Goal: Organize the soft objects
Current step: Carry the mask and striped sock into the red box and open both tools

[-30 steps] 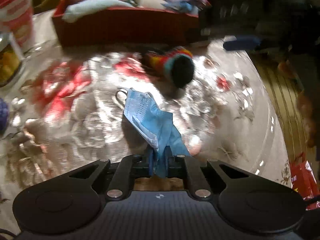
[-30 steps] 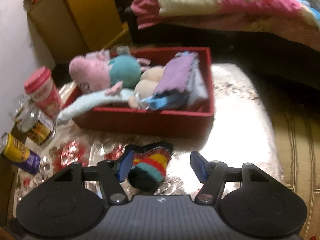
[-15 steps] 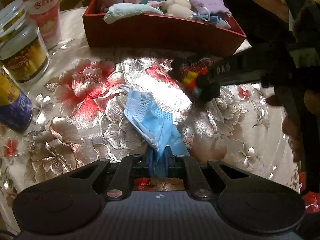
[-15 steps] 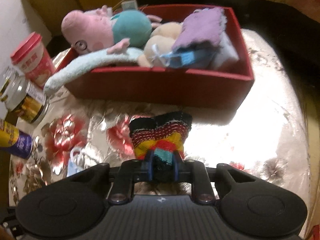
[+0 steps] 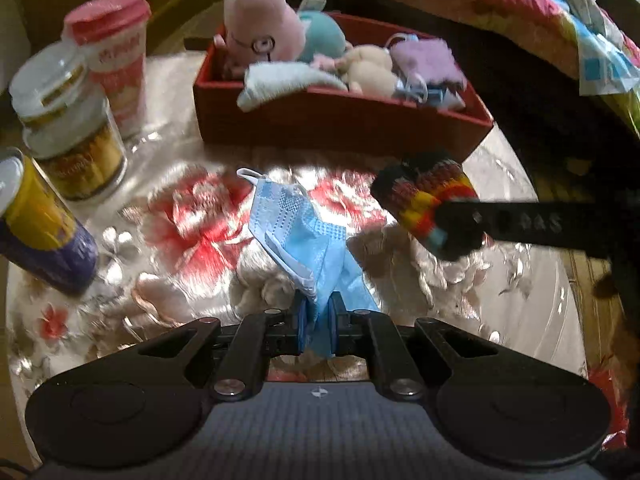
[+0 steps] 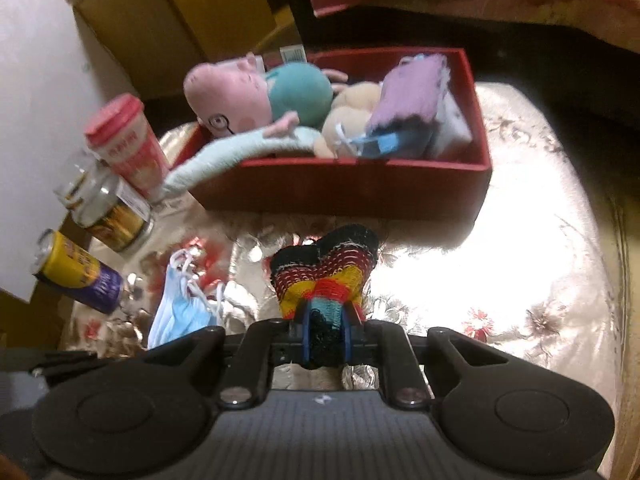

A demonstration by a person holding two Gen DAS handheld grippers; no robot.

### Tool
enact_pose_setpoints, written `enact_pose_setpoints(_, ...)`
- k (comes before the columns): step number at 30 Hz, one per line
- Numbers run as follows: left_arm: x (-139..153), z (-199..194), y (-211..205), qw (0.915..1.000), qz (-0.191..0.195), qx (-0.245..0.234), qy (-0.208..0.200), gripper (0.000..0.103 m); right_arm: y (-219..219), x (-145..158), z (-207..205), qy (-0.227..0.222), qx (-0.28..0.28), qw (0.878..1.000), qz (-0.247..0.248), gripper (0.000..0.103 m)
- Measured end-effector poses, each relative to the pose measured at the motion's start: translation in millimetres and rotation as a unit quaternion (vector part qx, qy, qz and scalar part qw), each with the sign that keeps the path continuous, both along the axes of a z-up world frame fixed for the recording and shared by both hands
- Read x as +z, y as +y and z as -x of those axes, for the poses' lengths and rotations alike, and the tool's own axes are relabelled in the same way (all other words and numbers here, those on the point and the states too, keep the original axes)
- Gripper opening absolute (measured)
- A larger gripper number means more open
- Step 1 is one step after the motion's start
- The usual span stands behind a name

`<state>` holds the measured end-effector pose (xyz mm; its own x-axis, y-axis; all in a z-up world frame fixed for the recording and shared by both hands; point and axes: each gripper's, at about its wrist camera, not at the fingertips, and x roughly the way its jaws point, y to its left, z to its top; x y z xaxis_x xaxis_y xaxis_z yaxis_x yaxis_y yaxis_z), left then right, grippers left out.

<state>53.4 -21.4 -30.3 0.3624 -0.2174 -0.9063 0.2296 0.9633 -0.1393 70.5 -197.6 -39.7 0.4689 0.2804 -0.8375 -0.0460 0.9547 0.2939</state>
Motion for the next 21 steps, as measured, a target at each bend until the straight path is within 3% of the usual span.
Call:
enact_pose_setpoints(11,25.2,3.3,0.3,0.9989,-0.005,-0.003,-0.046,0.008,9.6,32.6,40.1,-0.053,-0.001,0.999,-0.003,0.0)
enact_pose_setpoints(21,57.3,-1.2,1.9,0.9935,-0.018,0.009,-0.112,0.008,3.5,68.3,47.1,-0.119,-0.016,0.993,-0.01,0.0)
